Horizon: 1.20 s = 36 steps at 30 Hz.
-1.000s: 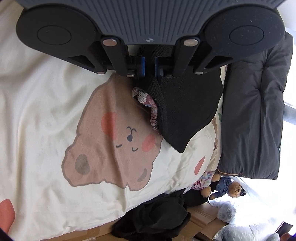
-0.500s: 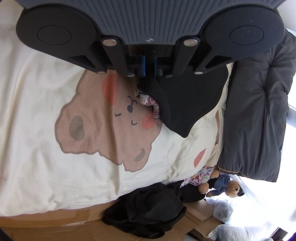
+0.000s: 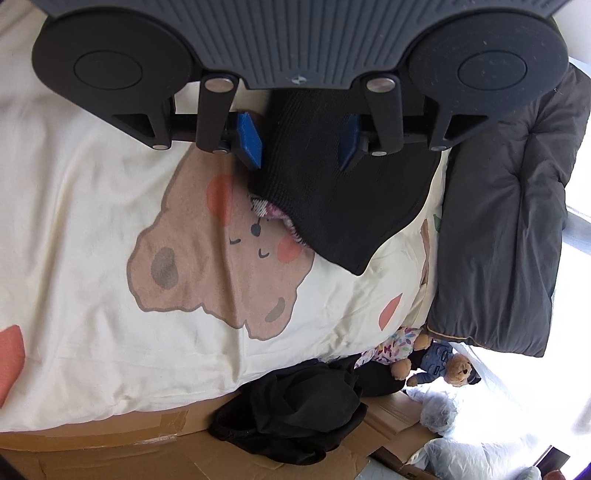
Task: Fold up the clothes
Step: 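Release the shorts and pull both grippers back from the folded bundle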
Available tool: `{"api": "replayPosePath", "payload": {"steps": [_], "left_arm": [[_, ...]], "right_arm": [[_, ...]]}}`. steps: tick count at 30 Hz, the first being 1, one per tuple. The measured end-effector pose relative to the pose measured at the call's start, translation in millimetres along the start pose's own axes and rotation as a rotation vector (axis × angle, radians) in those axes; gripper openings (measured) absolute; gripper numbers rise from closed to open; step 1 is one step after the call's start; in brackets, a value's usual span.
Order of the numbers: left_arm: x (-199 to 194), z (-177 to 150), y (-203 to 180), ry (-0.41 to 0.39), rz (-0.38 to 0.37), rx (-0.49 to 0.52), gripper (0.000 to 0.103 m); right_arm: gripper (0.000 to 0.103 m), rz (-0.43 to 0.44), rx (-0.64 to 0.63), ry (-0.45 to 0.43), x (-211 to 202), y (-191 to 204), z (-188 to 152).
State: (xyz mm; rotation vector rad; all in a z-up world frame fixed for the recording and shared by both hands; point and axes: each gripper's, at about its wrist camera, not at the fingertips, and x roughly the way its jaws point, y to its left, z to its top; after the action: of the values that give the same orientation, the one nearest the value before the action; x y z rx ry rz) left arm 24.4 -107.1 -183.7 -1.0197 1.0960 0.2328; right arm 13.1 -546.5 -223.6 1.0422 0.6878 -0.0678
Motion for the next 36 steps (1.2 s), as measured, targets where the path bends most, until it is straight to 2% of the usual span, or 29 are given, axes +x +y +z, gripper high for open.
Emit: {"api": "replayPosePath", "payload": {"steps": [2,5,8,12,13,17,19,21,25,27,29,36], "left_arm": [[-9.4,2.8,-11.2,0.007,0.006,0.044,0.050],[-25.0,8.6,-34.1,0.030,-0.006,0.169,0.050],[-42.7,19.2,-63.5,0.007,0.008,0.312,0.050],[-71.9,39.1,-108.4,-0.043,0.023,0.501,0.055],[-79.0,43.8,-122.0,-0.054,0.030,0.561,0.055],[-96.4,48.9,-160.1,-0.039,0.033,0.756,0.056],[-99.6,49.1,-187.5,-0.014,0.076,0.923,0.056],[-97.1,49.2,-205.7,0.048,0.066,1.018,0.056],[-82.1,46.3,-237.4,0.102,0.083,1.194,0.056],[-69.4,45.0,-249.3,0.126,0.066,1.270,0.058],[-56.3,44.9,-256.7,0.153,0.032,1.324,0.062],[-1.6,45.2,-280.6,0.222,-0.123,1.468,0.062]], "right_arm": [[0.050,0.008,-0.010,0.003,-4.9,2.0,-2.1],[0.050,0.016,-0.027,0.007,-15.1,6.1,-5.9],[0.051,0.027,-0.039,0.007,-22.6,10.1,-9.0],[0.053,0.031,-0.060,0.001,-34.2,17.9,-13.9],[0.057,0.030,-0.063,0.003,-35.6,18.9,-14.5],[0.060,0.031,-0.033,-0.018,-44.3,15.8,-16.6],[0.060,0.028,-0.034,-0.023,-46.6,15.7,-18.0],[0.060,0.022,-0.044,-0.027,-48.5,17.1,-19.6],[0.060,-0.039,-0.077,-0.039,-48.3,23.5,-26.5],[0.060,-0.066,-0.089,-0.048,-48.4,26.1,-28.8],[0.060,-0.077,-0.116,-0.054,-47.7,29.0,-30.0],[0.060,-0.111,-0.123,-0.055,-39.8,26.6,-30.1]]}}
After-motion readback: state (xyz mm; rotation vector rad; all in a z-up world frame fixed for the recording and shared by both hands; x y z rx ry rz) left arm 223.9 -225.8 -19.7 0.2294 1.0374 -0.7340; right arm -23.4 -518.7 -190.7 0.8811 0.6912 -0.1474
